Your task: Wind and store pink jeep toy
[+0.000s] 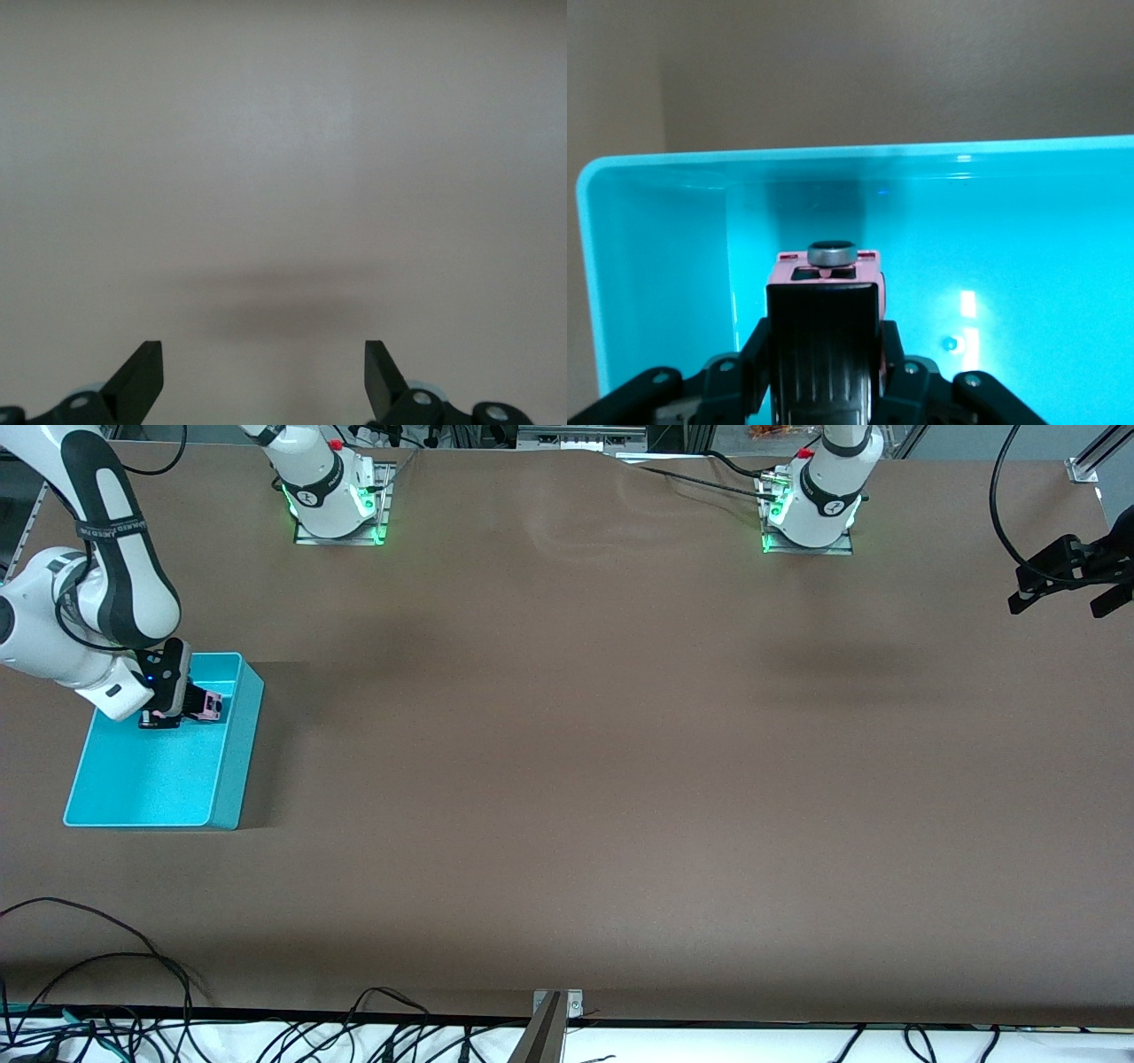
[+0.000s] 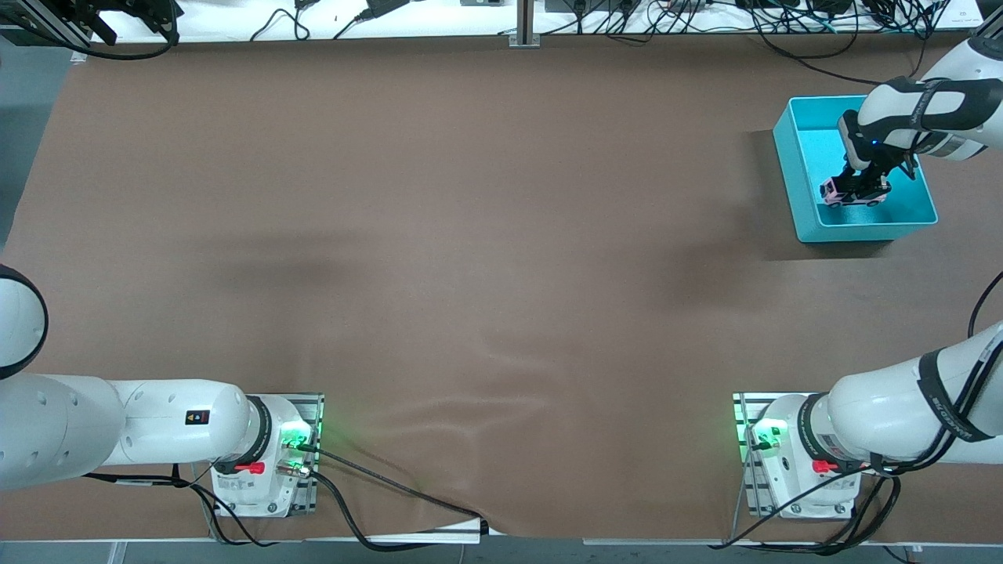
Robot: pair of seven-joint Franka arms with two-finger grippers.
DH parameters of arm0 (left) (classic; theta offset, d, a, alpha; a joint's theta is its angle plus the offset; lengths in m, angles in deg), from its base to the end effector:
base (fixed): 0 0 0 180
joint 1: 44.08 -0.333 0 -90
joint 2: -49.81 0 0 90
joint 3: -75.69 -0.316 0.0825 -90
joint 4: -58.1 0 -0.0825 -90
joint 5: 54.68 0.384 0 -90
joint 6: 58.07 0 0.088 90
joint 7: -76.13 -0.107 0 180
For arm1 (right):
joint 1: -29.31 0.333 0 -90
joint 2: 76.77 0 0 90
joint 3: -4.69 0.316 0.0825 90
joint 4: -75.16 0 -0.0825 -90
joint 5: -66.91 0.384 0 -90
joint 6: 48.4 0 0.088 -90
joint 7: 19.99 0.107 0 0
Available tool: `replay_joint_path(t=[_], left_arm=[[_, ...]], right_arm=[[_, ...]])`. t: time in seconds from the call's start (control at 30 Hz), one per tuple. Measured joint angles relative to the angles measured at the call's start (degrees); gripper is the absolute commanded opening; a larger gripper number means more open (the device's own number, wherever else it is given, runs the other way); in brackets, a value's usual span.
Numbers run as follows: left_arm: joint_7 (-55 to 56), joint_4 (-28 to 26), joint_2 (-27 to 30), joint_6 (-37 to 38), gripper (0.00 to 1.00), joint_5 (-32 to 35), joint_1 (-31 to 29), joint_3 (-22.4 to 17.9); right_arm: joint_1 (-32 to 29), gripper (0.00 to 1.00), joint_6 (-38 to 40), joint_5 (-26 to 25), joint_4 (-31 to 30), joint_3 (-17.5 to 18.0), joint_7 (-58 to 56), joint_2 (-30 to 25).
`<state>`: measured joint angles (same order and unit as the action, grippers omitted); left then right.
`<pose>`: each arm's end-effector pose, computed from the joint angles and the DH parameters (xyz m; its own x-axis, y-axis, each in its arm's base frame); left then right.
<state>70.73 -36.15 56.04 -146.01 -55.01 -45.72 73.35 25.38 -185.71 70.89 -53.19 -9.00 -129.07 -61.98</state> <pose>0.5152 0.0365 0.6446 0.9997 -0.0252 -0.0005 -0.0252 -0.9996 0.0103 0.5089 -0.1622 0.2482 0.0236 0.9996 0.0129 0.9954 -0.0223 -0.0933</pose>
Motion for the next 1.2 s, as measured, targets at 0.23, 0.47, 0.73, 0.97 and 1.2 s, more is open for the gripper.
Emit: replay_joint_path(t=[0.23,0.47,0.73,0.97,1.2], left_arm=[[0.0,0.0,0.0,0.0,1.00,0.0,0.0,0.0],[0.0,0.0,0.0,0.0,1.00,0.0,0.0,0.0],[0.0,0.0,0.0,0.0,1.00,0.0,0.0,0.0],[0.0,0.0,0.0,0.0,1.00,0.0,0.0,0.0],[0.0,0.0,0.0,0.0,1.00,0.0,0.0,0.0]], right_arm=[[0.0,0.10,-1.6,1.4,0.0,0.1,0.0,2.0],[0.0,0.50,-1.9,2.1,0.0,0.1,0.0,2.5],[0.1,0.74,-1.9,2.5,0.1,0.2,-0.2,2.4],[0.1,0.86,-1.8,3.5,0.1,0.2,-0.2,2.2],[0.2,1.00,-1.6,4.5,0.6,0.2,0.3,1.3]])
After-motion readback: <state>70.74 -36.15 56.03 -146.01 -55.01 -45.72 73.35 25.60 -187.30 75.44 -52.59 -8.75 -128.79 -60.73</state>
